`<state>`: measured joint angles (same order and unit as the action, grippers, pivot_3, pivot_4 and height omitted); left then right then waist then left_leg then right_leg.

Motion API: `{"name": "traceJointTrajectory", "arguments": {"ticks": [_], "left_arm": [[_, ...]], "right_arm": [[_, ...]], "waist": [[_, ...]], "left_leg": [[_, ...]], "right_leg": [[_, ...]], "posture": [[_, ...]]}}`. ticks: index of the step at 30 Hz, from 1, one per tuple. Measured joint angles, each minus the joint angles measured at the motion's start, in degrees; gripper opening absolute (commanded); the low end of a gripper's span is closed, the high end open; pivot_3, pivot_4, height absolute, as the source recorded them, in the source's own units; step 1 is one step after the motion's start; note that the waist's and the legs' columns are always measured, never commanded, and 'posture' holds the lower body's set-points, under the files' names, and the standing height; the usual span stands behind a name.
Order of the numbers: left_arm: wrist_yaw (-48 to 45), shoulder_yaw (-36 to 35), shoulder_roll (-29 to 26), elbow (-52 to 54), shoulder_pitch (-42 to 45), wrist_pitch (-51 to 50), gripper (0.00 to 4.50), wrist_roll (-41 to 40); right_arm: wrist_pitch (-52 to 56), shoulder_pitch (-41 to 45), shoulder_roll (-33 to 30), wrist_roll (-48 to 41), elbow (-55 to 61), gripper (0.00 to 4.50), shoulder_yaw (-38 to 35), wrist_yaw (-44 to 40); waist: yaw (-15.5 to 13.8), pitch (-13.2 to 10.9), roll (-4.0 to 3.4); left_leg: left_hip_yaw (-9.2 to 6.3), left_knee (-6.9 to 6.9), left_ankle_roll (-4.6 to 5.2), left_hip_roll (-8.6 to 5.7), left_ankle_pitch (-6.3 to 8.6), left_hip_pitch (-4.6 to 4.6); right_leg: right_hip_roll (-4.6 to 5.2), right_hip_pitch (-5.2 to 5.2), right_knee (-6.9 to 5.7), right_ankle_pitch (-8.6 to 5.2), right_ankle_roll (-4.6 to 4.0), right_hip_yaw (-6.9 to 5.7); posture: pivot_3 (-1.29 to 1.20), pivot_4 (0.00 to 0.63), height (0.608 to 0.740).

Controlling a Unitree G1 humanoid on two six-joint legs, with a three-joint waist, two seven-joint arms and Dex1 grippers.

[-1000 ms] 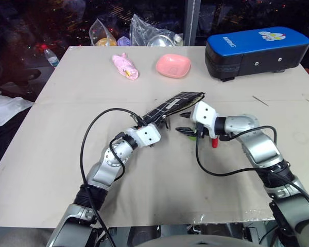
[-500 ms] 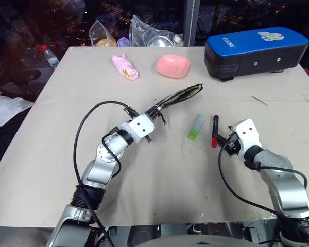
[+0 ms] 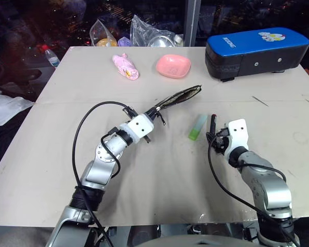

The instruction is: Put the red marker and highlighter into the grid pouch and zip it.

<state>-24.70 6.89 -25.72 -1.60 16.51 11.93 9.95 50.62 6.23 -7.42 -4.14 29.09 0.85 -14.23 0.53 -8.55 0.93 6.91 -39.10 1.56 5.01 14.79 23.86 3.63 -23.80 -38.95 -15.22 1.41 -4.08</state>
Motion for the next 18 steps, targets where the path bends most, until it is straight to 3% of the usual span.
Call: {"name": "traceJointTrajectory", "arguments": {"ticks": [10,11,12,16,18], "left_arm": [[0.18,-0.07,-0.01,0.62,-1.03,-0.01,0.0,0.09],[0.2,-0.07,-0.04,0.62,-1.03,0.0,0.0,0.12],[0.2,-0.07,-0.03,0.62,-1.03,0.0,0.0,0.14],[0.25,-0.07,-0.19,0.62,-1.03,0.0,0.0,0.31],[0.27,-0.07,-0.19,0.62,-1.03,0.0,0.0,0.56]], "right_arm": [[5.0,4.0,1.31,-0.52,-3.32,2.87,2.74,3.92],[5.04,4.23,1.6,-0.52,-3.64,2.36,2.76,4.65],[5.03,4.34,1.69,-0.36,-3.88,2.19,2.75,5.13],[4.84,4.9,2.6,-0.12,-5.22,0.33,1.81,8.1],[4.41,4.94,3.62,-0.2,-5.56,0.32,1.33,8.98]], "waist": [[-0.29,0.06,0.07],[-0.3,0.08,0.09],[-0.29,0.09,0.11],[-0.21,0.14,0.15],[-0.16,0.14,0.14]], "left_leg": [[-0.06,0.0,0.04,-0.04,0.02,0.0],[-0.07,-0.01,0.04,-0.04,0.02,-0.02],[-0.08,-0.01,0.05,-0.04,0.03,-0.03],[-0.09,-0.02,0.19,-0.04,0.11,-0.06],[-0.09,-0.02,0.19,-0.04,0.11,-0.06]], "right_leg": [[0.05,0.07,0.02,0.0,0.0,-0.06],[0.06,0.1,0.02,0.0,0.0,-0.08],[0.06,0.11,0.02,0.0,0.0,-0.08],[0.06,0.12,0.01,0.0,-0.01,-0.08],[0.06,0.13,0.0,0.0,-0.01,-0.08]], "posture": [[0.0,0.15,0.717],[0.0,0.15,0.717],[0.0,0.15,0.717],[0.0,0.15,0.717],[0.0,0.15,0.717]]}}
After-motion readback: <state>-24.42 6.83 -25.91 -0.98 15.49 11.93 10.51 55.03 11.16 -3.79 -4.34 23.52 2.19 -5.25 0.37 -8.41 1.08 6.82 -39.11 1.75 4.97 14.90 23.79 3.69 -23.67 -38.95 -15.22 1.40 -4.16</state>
